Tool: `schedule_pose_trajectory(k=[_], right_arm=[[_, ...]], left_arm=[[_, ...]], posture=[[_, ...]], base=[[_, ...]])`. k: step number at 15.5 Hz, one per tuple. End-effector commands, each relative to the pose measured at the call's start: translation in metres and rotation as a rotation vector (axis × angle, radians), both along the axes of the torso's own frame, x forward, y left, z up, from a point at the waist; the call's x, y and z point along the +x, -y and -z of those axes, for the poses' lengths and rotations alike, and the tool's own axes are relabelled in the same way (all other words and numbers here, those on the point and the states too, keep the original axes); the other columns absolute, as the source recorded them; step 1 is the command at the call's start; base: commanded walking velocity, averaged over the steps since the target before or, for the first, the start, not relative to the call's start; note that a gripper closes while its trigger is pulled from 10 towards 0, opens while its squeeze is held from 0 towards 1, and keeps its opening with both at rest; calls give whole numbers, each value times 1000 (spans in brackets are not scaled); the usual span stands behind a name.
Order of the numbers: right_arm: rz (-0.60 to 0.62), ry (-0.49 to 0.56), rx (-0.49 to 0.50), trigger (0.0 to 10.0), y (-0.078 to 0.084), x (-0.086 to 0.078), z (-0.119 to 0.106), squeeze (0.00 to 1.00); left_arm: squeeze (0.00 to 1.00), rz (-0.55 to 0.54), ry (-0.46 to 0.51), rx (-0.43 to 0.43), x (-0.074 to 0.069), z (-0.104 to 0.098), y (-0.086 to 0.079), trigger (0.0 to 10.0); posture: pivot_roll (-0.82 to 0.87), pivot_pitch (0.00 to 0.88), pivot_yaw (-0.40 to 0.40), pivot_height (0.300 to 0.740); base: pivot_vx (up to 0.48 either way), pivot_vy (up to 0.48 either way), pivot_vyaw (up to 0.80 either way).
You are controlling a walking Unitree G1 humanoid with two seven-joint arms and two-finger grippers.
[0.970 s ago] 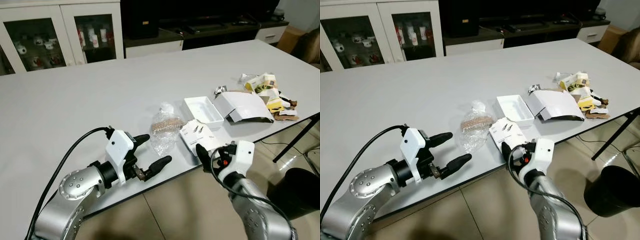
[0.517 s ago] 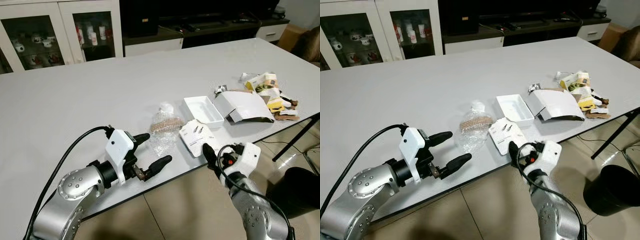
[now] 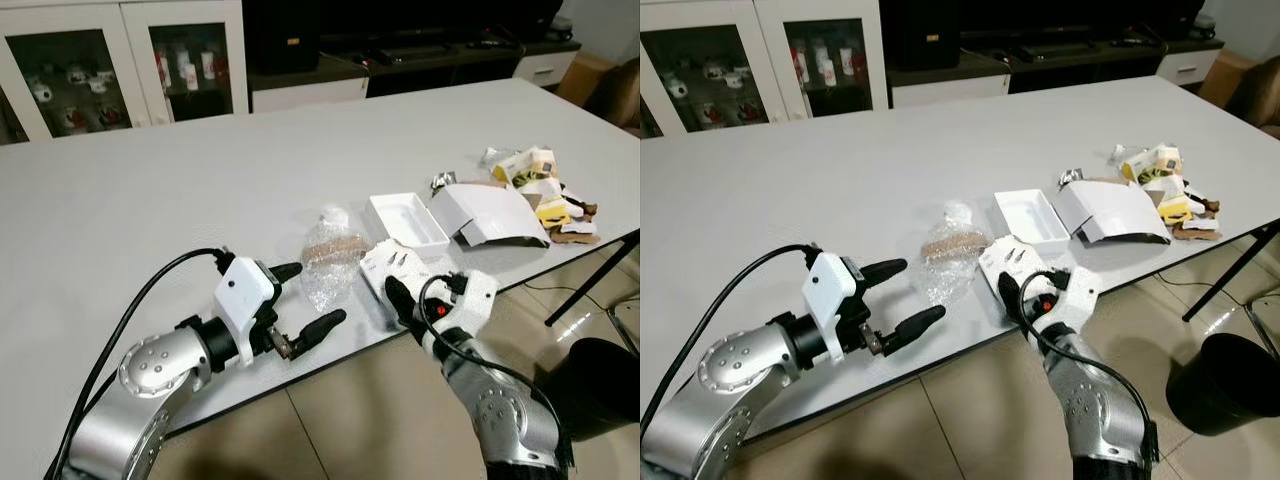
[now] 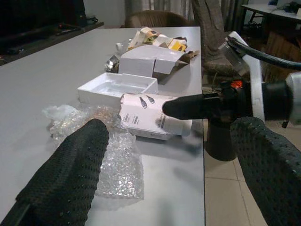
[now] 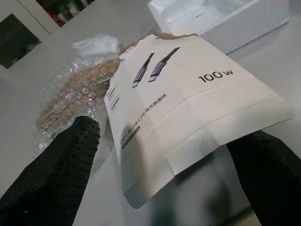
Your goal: Picking trash to rubbish bin
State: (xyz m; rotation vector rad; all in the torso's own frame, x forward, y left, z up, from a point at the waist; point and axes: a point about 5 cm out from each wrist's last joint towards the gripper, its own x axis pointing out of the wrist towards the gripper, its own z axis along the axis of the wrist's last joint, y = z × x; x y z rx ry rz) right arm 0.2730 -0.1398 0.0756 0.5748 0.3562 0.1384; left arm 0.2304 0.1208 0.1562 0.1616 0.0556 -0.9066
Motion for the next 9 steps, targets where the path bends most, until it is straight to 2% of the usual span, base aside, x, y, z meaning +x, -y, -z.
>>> schedule_pose_trajectory(k=[1, 3, 5, 9], right_arm=[[-4, 13, 4, 10000, -2, 4, -1, 0], [26, 9, 58, 10000, -3, 13, -2, 0], [111, -38, 153, 10000, -2, 18, 2, 0], [55, 0, 168, 10000, -10, 19, -3, 0]], left_arm=[[0, 29, 15, 25, -2, 0, 4, 10000], [0, 29, 11, 29, -4, 1, 4, 10000], [0, 43, 18, 38, -5, 0, 6, 10000], [0, 39, 18, 20, -5, -2, 7, 10000]], posture=[[26, 0, -83, 740], [30, 0, -80, 740], [35, 0, -81, 740], [34, 0, -80, 740]], base=[[0, 0, 0], [0, 0, 0], [0, 0, 0], [0, 0, 0]])
